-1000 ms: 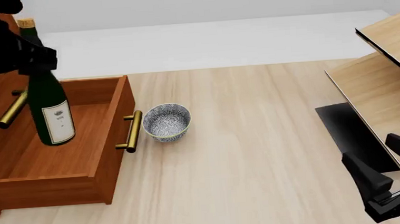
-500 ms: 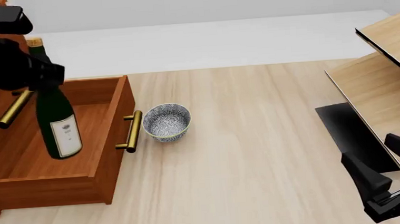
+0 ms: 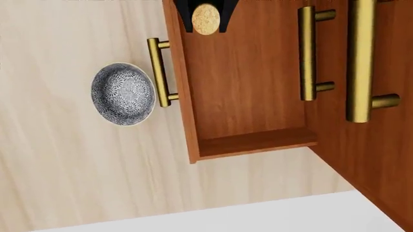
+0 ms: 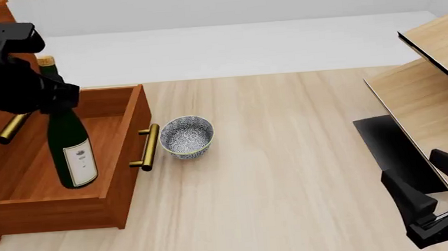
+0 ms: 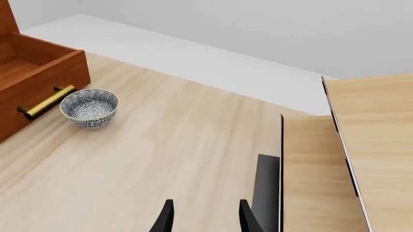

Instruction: Put the wine bottle in the bottom drawer of the cabinet.

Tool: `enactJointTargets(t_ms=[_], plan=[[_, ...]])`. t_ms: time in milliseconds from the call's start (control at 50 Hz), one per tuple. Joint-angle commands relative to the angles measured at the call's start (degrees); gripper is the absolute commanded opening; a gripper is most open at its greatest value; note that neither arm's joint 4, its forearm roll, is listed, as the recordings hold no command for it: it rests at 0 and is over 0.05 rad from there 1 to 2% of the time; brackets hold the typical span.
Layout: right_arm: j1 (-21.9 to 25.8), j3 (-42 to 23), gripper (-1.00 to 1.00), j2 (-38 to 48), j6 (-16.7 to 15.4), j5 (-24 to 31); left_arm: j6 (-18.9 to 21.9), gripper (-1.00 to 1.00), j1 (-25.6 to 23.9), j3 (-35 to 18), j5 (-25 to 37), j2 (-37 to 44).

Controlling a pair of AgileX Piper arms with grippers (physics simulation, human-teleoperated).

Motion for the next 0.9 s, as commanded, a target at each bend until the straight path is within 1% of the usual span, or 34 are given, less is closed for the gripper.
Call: enactJointTargets(t_ms=[20,260,300,360,400,580,620,660,680,720,740,780,820,900], plan=[[0.1,0.0,1.0,0.3,0.0,-0.2,0.0,-1.0,-0.6,1.4,-0.8,-0.7],[0.1,0.0,1.0,-0.3,-0.1,0.4,0.5,-1.0,-0.8,3.4,-2.0,-1.3],[0.1,0.0,1.0,-0.4,-0.1,0.5,-0.3,-1.0,-1.1,3.6,-2.3,-1.5],[0.1,0.0,1.0,-0.5,-0.3,0.5,0.5,-1.0,-0.9,5.0,-3.0,-1.6],[0.2,0.0,1.0,-0.2,-0.2,0.2,0.0,-1.0,-1.1,5.1,-3.0,-1.5],[0.2,0.0,1.0,-0.2,-0.3,0.4,0.0,-1.0,-1.1,5.5,-3.8,-1.4],[0.2,0.0,1.0,-0.1,-0.2,0.3,-0.7,-1.0,-1.2,5.5,-3.7,-1.3],[0.2,0.0,1.0,-0.2,-0.2,0.4,-0.3,-1.0,-1.3,5.7,-3.8,-1.5],[0.2,0.0,1.0,-0.1,-0.3,0.2,-0.6,-1.0,-0.7,5.6,-3.8,-1.2],[0.2,0.0,1.0,-0.1,-0.3,0.2,0.1,-1.0,-0.2,5.7,-4.0,-1.2],[0.2,0.0,1.0,0.1,-0.3,0.0,-1.4,-1.0,-0.6,5.7,-3.7,-1.0],[0.2,0.0,1.0,0.0,-0.3,0.1,-0.8,-1.0,-0.3,5.7,-3.8,-1.1],[0.3,0.0,1.0,0.0,-0.3,0.2,-1.6,-1.0,-0.5,5.6,-3.8,-1.1],[0.3,0.0,1.0,-0.1,-0.3,0.3,-1.7,-1.0,-1.0,6.3,-4.2,-1.1]])
